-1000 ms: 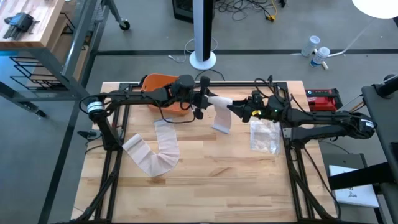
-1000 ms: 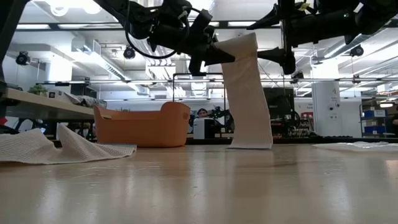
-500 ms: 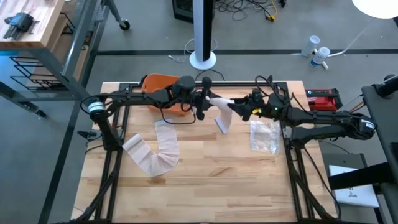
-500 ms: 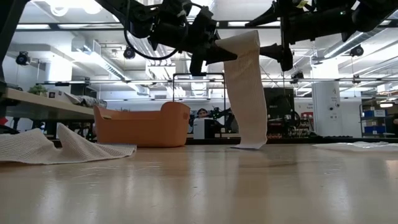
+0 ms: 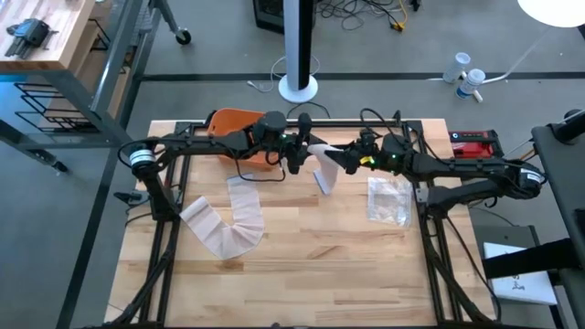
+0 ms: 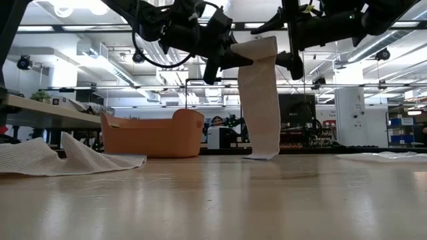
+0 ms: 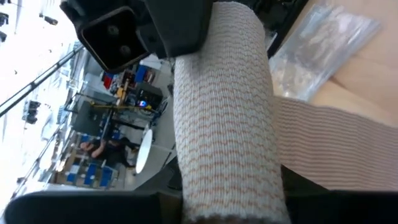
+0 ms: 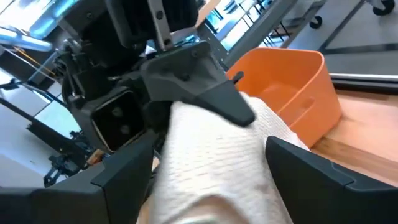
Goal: Roll bandage
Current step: Roll the right white bandage
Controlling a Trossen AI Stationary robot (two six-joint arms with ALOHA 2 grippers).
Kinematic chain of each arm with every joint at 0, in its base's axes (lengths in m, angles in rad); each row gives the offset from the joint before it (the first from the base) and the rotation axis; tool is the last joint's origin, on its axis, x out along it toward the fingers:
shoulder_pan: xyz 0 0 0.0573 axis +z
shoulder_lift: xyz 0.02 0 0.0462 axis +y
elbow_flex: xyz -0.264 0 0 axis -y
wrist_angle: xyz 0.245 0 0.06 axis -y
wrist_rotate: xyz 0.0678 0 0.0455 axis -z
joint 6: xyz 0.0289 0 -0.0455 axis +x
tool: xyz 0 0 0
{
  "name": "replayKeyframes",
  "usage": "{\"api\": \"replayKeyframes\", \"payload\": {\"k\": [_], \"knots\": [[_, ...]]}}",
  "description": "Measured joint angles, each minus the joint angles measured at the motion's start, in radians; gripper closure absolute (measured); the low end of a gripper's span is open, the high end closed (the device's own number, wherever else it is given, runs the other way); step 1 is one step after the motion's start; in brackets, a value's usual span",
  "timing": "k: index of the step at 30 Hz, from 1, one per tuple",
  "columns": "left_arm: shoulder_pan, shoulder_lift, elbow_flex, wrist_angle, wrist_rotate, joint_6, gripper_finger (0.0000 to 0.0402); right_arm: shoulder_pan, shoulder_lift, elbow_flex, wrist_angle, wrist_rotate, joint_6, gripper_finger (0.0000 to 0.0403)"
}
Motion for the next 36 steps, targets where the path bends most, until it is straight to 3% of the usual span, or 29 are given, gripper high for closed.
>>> {"api": "replayKeyframes", "payload": {"k": [22, 36], "knots": [[0.031, 0.000, -0.001, 0.063, 0.003, 0.030, 0.0317, 0.000, 0.010, 0.017, 0.016, 0.014, -0.020, 0.0110], [0.031, 0.000, -0.001, 0.084, 0.005, 0.112, 0.0317, 0.000, 0.010, 0.017, 0.030, 0.006, 0.038, 0.0161]]}}
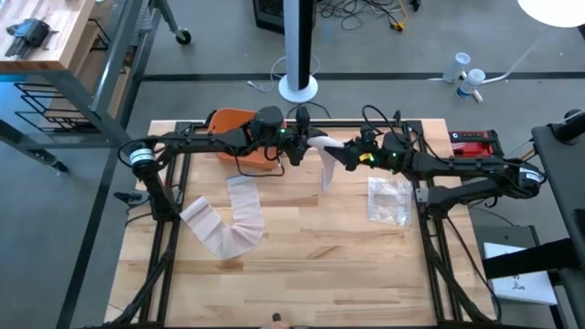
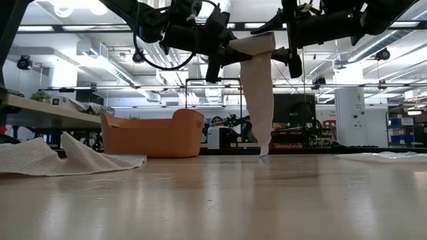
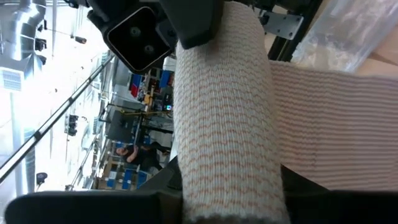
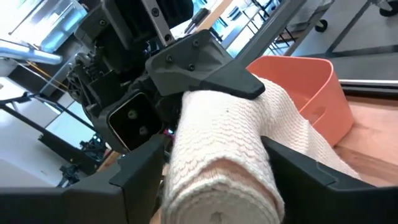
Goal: Roll bandage
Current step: Roll the right white bandage
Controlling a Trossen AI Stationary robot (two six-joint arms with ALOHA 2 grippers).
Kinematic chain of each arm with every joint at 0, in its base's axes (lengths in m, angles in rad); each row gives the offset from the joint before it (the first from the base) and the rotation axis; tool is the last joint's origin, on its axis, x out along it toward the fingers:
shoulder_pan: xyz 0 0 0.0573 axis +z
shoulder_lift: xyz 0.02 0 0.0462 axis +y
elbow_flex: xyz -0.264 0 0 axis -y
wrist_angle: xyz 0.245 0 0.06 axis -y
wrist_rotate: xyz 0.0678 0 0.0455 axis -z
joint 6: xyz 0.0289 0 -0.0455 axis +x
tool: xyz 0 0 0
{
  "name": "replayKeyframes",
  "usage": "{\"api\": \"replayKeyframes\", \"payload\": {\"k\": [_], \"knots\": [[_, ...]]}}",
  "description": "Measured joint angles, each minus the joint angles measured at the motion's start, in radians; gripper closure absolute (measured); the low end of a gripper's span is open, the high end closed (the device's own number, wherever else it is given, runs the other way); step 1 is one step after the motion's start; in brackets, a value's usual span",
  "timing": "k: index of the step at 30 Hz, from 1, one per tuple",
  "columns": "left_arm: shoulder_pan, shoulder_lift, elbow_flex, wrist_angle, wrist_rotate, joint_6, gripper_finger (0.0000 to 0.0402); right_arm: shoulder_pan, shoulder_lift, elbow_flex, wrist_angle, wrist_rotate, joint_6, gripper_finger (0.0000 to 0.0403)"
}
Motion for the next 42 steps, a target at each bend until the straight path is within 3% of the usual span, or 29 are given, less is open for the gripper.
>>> {"api": "replayKeyframes", "payload": {"k": [8, 12, 19, 21, 26, 29, 33, 36, 42], "knots": [[0.000, 0.000, 0.000, -0.004, 0.000, -0.020, 0.0293, 0.000, 0.000, -0.001, 0.002, 0.005, -0.001, 0.0223], [0.000, 0.000, 0.000, -0.004, -0.007, -0.105, 0.0254, 0.000, 0.000, -0.001, 0.003, 0.006, -0.005, 0.0254], [0.020, -0.015, 0.000, -0.049, -0.153, -0.316, 0.0164, 0.000, -0.045, -0.001, 0.008, -0.091, -0.045, 0.0262], [0.047, -0.019, 0.000, -0.070, -0.088, -0.395, 0.0141, 0.000, -0.072, -0.001, 0.010, -0.138, -0.066, 0.0260], [0.109, -0.009, -0.003, -0.082, 0.312, -0.651, 0.0099, 0.001, -0.130, -0.001, 0.000, -0.256, -0.106, 0.0266], [0.111, 0.004, -0.003, -0.084, 0.440, -0.733, 0.0088, 0.001, -0.146, -0.001, -0.032, -0.266, -0.109, 0.0267], [0.061, 0.022, -0.003, -0.083, 0.466, -0.774, 0.0089, 0.000, -0.147, -0.001, -0.045, -0.266, -0.119, 0.0262], [0.014, 0.040, -0.003, -0.085, 0.426, -0.789, 0.0100, 0.000, -0.147, 0.005, -0.053, -0.281, -0.154, 0.0262], [-0.027, 0.048, -0.003, -0.094, 0.439, -0.908, 0.0159, 0.000, -0.170, 0.026, -0.137, -0.288, -0.245, 0.0270]]}}
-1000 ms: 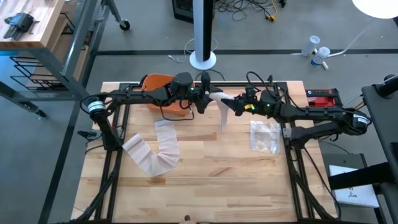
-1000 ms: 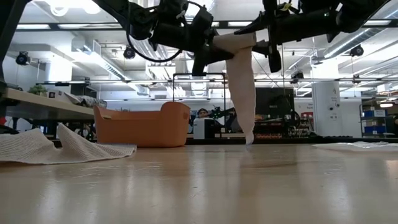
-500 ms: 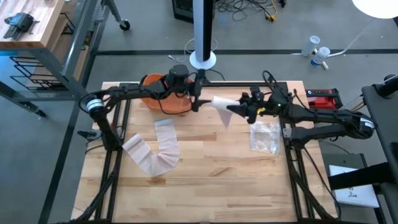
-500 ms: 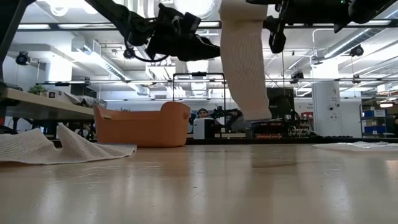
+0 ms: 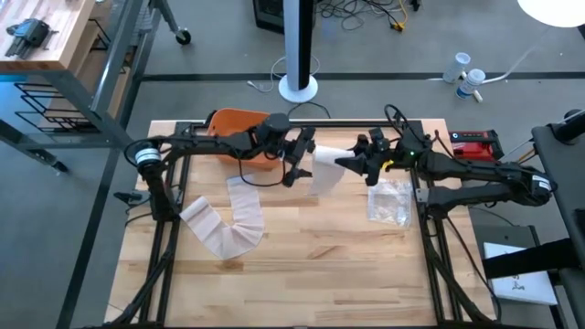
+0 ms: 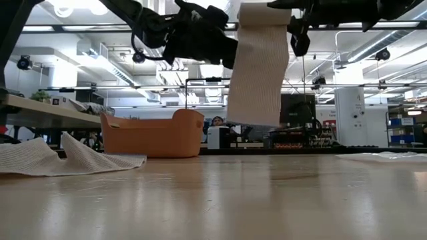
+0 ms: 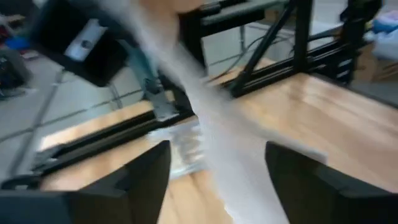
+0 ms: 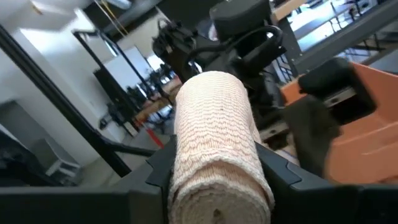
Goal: Roll bandage
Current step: Roll the right white bandage
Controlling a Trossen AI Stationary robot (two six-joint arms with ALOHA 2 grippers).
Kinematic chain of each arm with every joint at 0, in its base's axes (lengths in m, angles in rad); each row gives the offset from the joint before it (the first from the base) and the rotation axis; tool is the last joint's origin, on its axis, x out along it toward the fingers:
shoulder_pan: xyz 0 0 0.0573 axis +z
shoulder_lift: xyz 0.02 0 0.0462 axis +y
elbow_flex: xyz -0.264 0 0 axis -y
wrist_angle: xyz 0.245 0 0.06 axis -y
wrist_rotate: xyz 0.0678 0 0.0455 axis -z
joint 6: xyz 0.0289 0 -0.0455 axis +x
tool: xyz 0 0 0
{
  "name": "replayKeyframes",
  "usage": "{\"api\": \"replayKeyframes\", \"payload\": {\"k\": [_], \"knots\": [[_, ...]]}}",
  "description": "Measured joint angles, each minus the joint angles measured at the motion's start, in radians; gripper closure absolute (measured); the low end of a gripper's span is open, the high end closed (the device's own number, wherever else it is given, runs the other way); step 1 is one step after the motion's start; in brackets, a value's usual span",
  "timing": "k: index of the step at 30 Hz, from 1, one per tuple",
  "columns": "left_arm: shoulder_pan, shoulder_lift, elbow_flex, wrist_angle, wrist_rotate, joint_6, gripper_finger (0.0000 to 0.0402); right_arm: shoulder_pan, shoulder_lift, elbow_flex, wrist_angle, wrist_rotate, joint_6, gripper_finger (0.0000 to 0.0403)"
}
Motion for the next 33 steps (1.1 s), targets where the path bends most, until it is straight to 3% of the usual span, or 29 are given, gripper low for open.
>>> {"api": "replayKeyframes", "payload": {"k": [3, 8, 14, 18, 22, 27, 33], "knots": [[0.000, 0.001, -0.008, -0.014, 0.090, -0.025, 0.0195, 0.000, -0.013, 0.014, -0.065, 0.000, -0.044, 0.0266], [-0.016, 0.001, -0.036, -0.008, 0.094, -0.053, 0.0244, 0.000, -0.022, 0.046, -0.141, 0.015, -0.136, 0.0269], [-0.086, 0.001, -0.116, 0.001, 0.192, -0.088, 0.0284, 0.014, -0.020, 0.047, -0.164, 0.179, -0.252, 0.0276], [-0.133, 0.001, -0.179, 0.009, 0.095, -0.155, 0.0294, 0.042, -0.020, 0.037, -0.179, 0.218, -0.318, 0.0277], [-0.149, -0.006, -0.233, -0.028, -0.047, -0.177, 0.0275, 0.104, -0.014, 0.021, -0.181, 0.219, -0.382, 0.0278], [-0.143, -0.055, -0.286, -0.074, -0.065, -0.178, 0.0219, 0.193, -0.012, 0.015, -0.179, 0.229, -0.441, 0.0278], [-0.141, -0.190, -0.300, -0.209, -0.095, -0.175, 0.0161, 0.312, -0.011, 0.014, -0.178, 0.323, -0.512, 0.0278]]}}
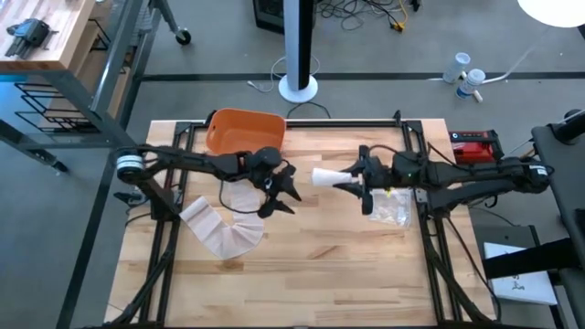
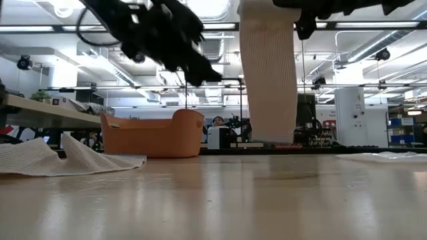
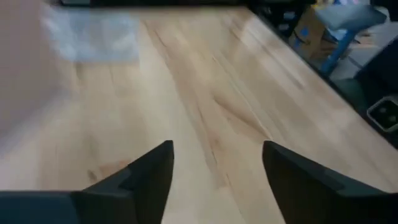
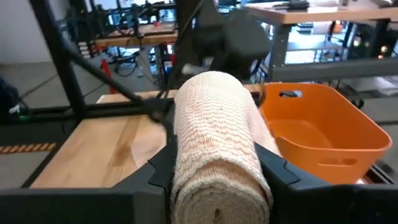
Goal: Roll bandage
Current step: Roll the right white bandage
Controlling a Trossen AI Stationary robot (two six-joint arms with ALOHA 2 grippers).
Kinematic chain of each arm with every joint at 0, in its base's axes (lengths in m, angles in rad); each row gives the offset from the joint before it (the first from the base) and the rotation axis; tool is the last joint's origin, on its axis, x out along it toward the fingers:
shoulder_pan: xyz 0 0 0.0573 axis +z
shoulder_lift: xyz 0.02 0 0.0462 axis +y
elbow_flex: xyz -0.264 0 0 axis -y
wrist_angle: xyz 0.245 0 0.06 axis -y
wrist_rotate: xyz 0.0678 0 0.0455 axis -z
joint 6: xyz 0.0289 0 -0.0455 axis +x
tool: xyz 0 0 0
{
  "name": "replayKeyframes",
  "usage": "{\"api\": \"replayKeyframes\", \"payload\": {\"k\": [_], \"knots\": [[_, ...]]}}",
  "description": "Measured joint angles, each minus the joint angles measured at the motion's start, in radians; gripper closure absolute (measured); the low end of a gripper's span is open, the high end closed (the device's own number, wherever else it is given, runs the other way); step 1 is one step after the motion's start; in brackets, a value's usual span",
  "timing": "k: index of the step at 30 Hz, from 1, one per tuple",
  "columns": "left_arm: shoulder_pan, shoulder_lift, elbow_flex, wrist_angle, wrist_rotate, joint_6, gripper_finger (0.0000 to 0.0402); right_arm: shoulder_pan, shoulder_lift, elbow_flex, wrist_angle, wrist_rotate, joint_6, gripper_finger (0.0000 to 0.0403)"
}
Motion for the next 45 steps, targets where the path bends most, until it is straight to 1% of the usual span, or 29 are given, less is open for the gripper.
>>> {"api": "replayKeyframes", "payload": {"k": [2, 7, 9, 12, 15, 19, 22, 25, 28, 31, 34, 38, 41, 45], "knots": [[-0.003, -0.061, -0.013, 0.006, -0.012, 0.000, 0.0151, 0.034, -0.001, 0.000, 0.001, 0.026, -0.022, 0.0278], [-0.011, -0.191, -0.056, 0.229, -0.010, -0.084, 0.0136, 0.109, -0.001, 0.003, -0.001, 0.090, -0.097, 0.0278], [-0.012, -0.220, -0.066, 0.334, -0.008, -0.157, 0.0129, 0.137, -0.001, 0.011, 0.002, 0.111, -0.140, 0.0278], [-0.009, -0.238, -0.073, 0.467, -0.011, -0.327, 0.0111, 0.182, 0.006, 0.031, 0.008, 0.163, -0.207, 0.0278], [-0.009, -0.235, -0.072, 0.532, -0.011, -0.420, 0.0084, 0.216, 0.032, 0.056, 0.005, 0.224, -0.269, 0.0278], [-0.009, -0.209, -0.026, 0.519, -0.009, -0.483, 0.0048, 0.252, 0.074, 0.088, 0.008, 0.256, -0.331, 0.0278], [-0.008, -0.186, 0.029, 0.478, 0.003, -0.522, 0.0035, 0.280, 0.111, 0.110, 0.006, 0.317, -0.384, 0.0278], [-0.008, -0.151, 0.076, 0.419, 0.021, -0.571, 0.0030, 0.308, 0.148, 0.137, 0.010, 0.399, -0.462, 0.0278], [-0.009, -0.115, 0.104, 0.400, 0.024, -0.603, 0.0027, 0.335, 0.181, 0.165, 0.015, 0.491, -0.550, 0.0278], [-0.008, -0.093, 0.121, 0.407, 0.025, -0.609, 0.0027, 0.360, 0.206, 0.190, 0.012, 0.567, -0.624, 0.0278], [-0.008, -0.078, 0.125, 0.423, 0.036, -0.601, 0.0031, 0.374, 0.216, 0.204, 0.015, 0.620, -0.671, 0.0278], [-0.010, -0.067, 0.126, 0.439, 0.048, -0.598, 0.0035, 0.374, 0.216, 0.206, 0.021, 0.656, -0.707, 0.0278], [-0.010, -0.051, 0.127, 0.441, 0.043, -0.598, 0.0039, 0.373, 0.216, 0.206, 0.044, 0.657, -0.745, 0.0278], [-0.010, -0.025, 0.127, 0.514, 0.040, -0.606, 0.0047, 0.372, 0.216, 0.207, 0.044, 0.656, -0.768, 0.0278]]}}
